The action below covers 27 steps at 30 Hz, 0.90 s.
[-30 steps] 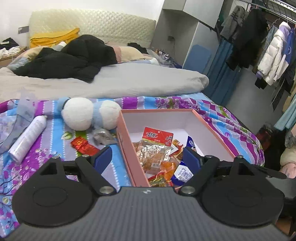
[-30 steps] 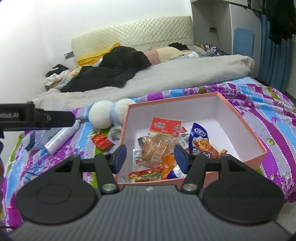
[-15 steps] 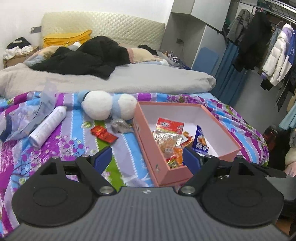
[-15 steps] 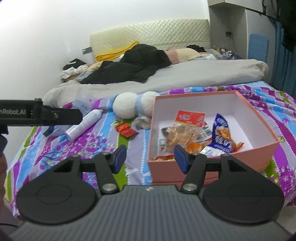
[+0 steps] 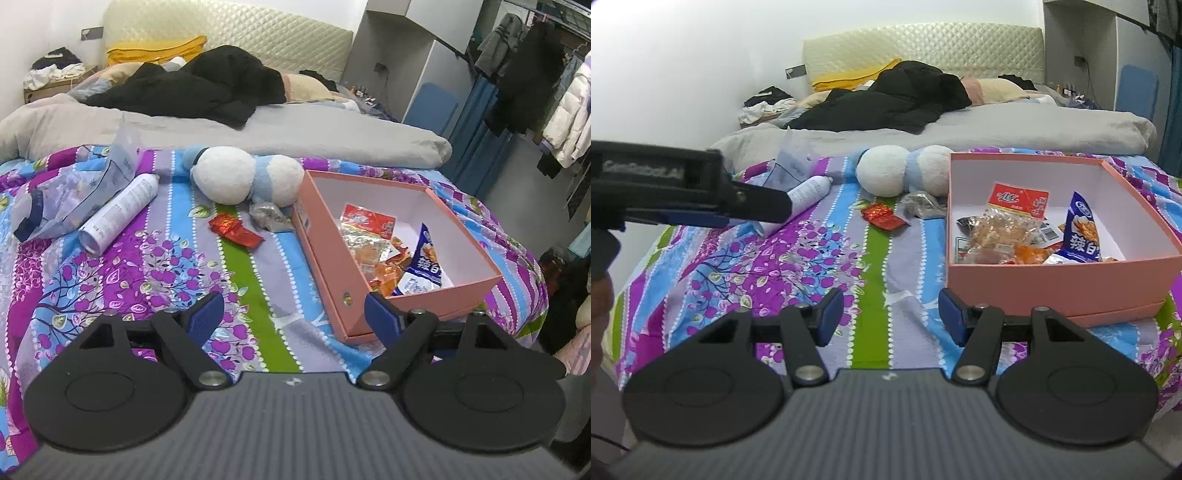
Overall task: Organize snacks
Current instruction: 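Withdraw both open grippers from the box toward the plush toy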
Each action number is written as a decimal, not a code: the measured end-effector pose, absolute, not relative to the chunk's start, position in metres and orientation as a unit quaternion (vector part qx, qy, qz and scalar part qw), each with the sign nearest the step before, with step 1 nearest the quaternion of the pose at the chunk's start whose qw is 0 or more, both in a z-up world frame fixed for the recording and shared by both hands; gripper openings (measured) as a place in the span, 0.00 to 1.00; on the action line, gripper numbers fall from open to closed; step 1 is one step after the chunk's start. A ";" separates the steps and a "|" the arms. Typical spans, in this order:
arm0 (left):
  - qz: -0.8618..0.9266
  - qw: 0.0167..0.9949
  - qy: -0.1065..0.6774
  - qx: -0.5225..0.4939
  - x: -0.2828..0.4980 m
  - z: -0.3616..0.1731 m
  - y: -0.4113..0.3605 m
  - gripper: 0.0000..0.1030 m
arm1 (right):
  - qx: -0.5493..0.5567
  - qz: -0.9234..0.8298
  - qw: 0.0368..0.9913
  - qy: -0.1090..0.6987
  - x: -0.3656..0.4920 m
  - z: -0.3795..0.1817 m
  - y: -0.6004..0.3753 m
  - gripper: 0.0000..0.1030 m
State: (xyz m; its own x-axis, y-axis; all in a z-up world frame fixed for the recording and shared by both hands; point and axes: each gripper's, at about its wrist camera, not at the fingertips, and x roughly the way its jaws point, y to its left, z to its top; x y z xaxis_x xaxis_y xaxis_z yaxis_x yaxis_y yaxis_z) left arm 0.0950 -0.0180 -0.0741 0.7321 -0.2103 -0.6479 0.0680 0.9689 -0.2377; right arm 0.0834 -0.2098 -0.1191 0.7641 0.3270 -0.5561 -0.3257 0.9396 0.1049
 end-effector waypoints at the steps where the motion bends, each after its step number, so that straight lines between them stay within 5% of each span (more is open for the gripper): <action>1: -0.073 0.925 0.359 -0.102 0.098 -0.075 -0.015 0.84 | 0.001 0.174 0.939 0.297 0.084 -0.120 -0.208 0.58; 27: -0.049 0.908 0.397 -0.126 0.215 -0.129 0.033 0.83 | -0.065 0.133 0.944 0.296 0.166 -0.155 -0.156 0.53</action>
State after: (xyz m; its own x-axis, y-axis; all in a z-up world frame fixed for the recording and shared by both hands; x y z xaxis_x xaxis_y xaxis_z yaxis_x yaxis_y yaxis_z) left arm 0.2148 0.0328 -0.1293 0.6800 -0.1890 -0.7084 -0.0105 0.9636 -0.2671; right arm 0.1661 -0.1555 -0.1546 0.7897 0.2124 -0.5756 -0.2889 0.9564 -0.0436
